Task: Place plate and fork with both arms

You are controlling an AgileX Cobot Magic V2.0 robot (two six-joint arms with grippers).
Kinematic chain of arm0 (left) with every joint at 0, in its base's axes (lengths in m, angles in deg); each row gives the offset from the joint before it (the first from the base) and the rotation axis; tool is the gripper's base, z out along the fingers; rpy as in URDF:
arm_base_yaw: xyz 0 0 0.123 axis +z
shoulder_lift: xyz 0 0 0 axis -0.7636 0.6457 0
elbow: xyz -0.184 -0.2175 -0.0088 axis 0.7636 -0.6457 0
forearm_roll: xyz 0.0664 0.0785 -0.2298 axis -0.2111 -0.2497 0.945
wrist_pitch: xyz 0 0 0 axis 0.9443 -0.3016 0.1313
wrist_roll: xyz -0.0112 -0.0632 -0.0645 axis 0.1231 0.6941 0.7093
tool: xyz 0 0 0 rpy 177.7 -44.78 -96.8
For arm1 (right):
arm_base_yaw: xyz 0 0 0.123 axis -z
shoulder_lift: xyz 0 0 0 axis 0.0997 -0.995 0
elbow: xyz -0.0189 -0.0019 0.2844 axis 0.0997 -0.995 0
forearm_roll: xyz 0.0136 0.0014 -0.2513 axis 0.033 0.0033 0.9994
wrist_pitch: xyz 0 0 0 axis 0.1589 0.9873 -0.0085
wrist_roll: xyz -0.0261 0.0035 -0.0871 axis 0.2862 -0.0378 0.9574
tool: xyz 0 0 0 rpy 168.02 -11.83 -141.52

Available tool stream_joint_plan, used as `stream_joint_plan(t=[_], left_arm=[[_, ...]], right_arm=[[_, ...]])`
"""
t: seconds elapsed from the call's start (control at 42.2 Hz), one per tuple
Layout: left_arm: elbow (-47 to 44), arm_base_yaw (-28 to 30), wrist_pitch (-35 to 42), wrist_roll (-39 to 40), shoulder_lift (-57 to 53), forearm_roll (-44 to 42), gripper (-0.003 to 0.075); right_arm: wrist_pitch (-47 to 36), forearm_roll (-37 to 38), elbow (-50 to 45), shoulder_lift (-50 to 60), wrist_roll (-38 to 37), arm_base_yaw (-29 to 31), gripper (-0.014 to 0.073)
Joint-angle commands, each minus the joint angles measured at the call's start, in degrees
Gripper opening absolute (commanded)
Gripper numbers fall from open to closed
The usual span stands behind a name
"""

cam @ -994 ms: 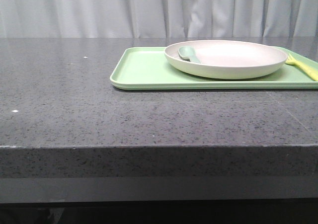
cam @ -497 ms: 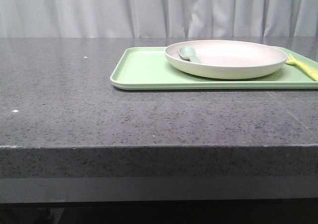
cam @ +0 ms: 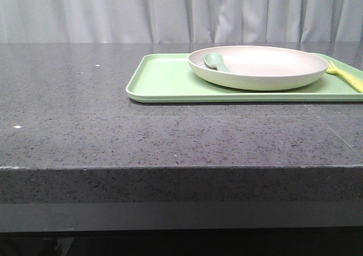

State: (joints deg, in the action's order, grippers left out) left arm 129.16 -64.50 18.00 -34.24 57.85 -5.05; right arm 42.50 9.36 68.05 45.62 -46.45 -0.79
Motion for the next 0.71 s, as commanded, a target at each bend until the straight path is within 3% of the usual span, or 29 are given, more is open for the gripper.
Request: stream_joint_plan(t=[0.0, 0.118, 0.402, 0.687], left_arm=[[1.5, 0.1, 2.9, 0.0, -0.3, 1.2, -0.0018], [-0.7, 0.8, 6.2, -0.1, -5.3, -0.9, -0.0018], [-17.0, 13.7, 22.0, -0.1, -30.1, -3.3, -0.0018], [-29.9, 15.5, 34.1, 1.5, -45.6, -3.2, -0.0018]], right_arm=[[-4.1, 0.1, 1.3, -0.1, 0.7, -0.1, -0.0068], [-3.9, 0.1, 1.3, 0.0, 0.7, -0.1, -0.0068], [-3.9, 0.1, 1.3, 0.0, 0.7, -0.1, -0.0068], [-3.9, 0.1, 1.3, 0.0, 0.7, -0.1, -0.0068]])
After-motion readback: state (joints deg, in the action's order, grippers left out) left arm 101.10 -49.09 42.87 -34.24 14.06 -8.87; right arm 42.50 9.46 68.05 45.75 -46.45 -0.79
